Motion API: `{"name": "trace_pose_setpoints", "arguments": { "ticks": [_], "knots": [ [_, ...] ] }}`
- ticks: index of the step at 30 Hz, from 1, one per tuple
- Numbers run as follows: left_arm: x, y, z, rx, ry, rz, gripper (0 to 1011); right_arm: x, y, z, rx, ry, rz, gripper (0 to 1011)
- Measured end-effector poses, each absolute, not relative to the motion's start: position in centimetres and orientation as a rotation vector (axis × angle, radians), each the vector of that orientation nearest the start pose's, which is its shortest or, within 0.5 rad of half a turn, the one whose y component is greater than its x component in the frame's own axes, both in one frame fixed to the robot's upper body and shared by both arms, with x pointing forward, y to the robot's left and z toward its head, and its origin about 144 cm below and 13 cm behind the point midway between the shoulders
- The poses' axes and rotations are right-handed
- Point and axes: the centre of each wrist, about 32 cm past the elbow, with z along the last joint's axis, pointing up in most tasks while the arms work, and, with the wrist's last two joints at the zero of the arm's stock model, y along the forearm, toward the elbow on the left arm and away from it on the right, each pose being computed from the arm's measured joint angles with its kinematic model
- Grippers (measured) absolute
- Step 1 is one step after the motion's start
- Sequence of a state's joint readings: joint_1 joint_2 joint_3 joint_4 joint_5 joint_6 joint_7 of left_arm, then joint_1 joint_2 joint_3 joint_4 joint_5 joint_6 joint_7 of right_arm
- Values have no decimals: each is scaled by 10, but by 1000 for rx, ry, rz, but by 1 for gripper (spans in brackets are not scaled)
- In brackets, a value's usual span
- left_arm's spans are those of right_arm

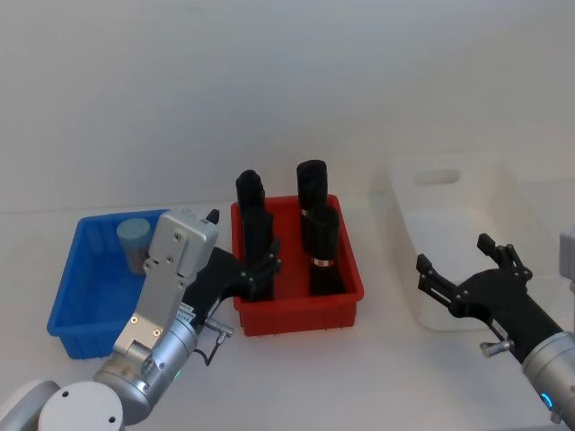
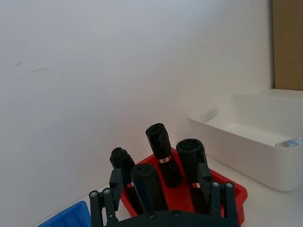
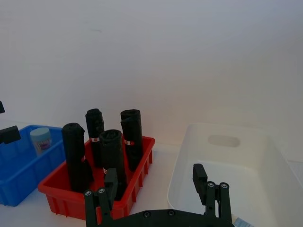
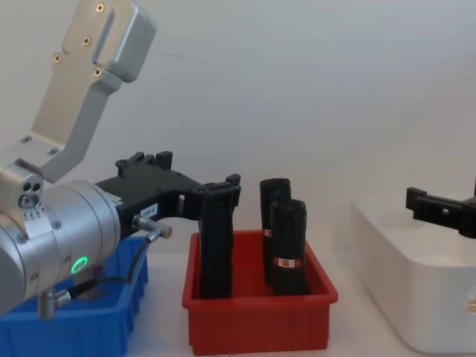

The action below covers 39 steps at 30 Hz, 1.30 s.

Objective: Pick the cotton swabs from the blue box and place them into the white box.

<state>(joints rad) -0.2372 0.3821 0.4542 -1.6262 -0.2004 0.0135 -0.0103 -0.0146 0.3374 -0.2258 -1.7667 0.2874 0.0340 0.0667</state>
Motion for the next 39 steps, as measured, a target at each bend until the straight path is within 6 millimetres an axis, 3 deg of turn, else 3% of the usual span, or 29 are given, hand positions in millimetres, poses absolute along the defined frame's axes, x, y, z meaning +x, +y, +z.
{"name": "trace_pose_setpoints", "arguments": {
  "ticks": [18, 39],
  "knots": [
    [492, 198, 1204, 61, -268, 1124, 1003, 456, -237, 1184, -9, -50, -1204, 1001],
    [492, 198, 1204, 61, -268, 1124, 1003, 517, -225, 1177, -70, -28, -1083, 1001]
  ]
}}
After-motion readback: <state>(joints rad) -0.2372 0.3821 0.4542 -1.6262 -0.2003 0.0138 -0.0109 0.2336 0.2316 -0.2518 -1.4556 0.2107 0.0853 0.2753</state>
